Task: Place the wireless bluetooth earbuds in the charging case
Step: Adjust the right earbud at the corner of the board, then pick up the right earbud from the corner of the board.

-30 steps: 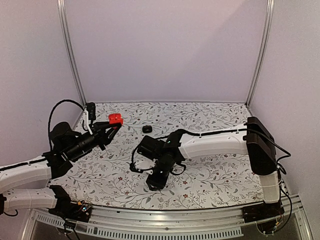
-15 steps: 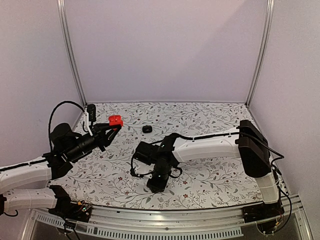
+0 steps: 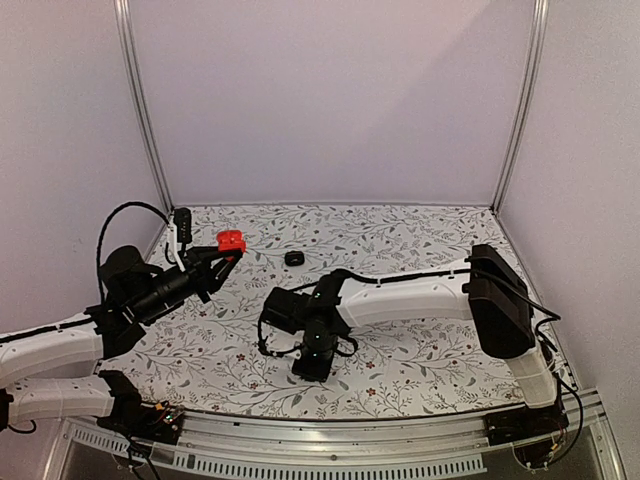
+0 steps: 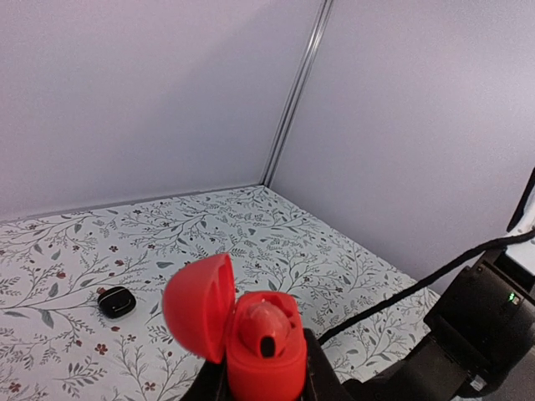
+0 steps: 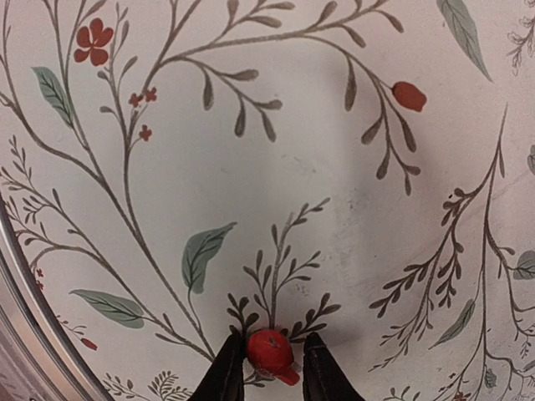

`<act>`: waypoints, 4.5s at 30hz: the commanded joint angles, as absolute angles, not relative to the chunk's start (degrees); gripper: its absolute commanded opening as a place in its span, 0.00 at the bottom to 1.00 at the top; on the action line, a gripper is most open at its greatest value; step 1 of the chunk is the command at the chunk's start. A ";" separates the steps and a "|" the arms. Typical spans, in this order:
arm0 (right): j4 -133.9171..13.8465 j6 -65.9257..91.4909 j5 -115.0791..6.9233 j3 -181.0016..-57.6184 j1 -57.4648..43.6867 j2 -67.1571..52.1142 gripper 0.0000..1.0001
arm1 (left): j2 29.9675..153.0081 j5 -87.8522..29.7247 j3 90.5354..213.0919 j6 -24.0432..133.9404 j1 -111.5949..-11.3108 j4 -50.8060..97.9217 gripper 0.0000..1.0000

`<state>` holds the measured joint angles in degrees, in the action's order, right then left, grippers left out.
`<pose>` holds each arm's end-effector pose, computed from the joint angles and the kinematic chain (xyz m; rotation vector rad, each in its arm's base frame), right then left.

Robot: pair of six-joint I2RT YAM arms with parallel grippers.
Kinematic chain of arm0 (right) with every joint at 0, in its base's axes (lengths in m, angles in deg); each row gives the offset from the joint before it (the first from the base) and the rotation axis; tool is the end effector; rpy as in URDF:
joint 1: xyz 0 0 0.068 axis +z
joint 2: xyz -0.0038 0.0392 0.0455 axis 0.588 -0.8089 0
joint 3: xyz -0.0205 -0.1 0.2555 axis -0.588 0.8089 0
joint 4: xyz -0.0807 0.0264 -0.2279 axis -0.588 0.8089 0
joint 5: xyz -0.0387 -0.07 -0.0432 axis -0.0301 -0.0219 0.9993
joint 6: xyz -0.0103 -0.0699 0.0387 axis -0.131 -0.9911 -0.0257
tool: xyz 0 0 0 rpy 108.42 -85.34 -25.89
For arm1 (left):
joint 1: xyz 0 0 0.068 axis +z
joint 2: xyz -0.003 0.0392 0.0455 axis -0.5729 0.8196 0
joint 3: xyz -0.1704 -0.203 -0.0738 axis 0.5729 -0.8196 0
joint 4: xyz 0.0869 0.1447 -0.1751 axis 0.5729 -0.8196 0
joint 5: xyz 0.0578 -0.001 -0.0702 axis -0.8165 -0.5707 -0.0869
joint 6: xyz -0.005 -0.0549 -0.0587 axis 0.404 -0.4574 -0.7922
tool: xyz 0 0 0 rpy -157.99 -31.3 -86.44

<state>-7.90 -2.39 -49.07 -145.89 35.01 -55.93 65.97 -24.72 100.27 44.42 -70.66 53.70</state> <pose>0.1407 0.4191 0.1278 -1.9271 2.3124 0.1959 0.1666 -0.1384 0.2668 0.3719 1.5569 -0.9634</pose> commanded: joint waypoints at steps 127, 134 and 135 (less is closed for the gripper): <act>-4.29 7.41 -49.95 -123.38 28.27 -44.09 0.28 | 64.78 -23.52 99.68 44.73 -68.84 54.52 0.00; -4.16 7.20 -49.95 -123.57 28.54 -44.61 0.23 | 64.77 -23.44 99.68 44.75 -68.81 54.41 0.00; -4.10 7.12 -49.89 -123.57 28.50 -44.64 0.22 | 64.77 -23.48 99.68 44.71 -68.83 54.41 0.00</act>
<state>-3.38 7.55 -48.85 -123.68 28.15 -41.92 65.55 -23.83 100.27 44.22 -69.65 53.68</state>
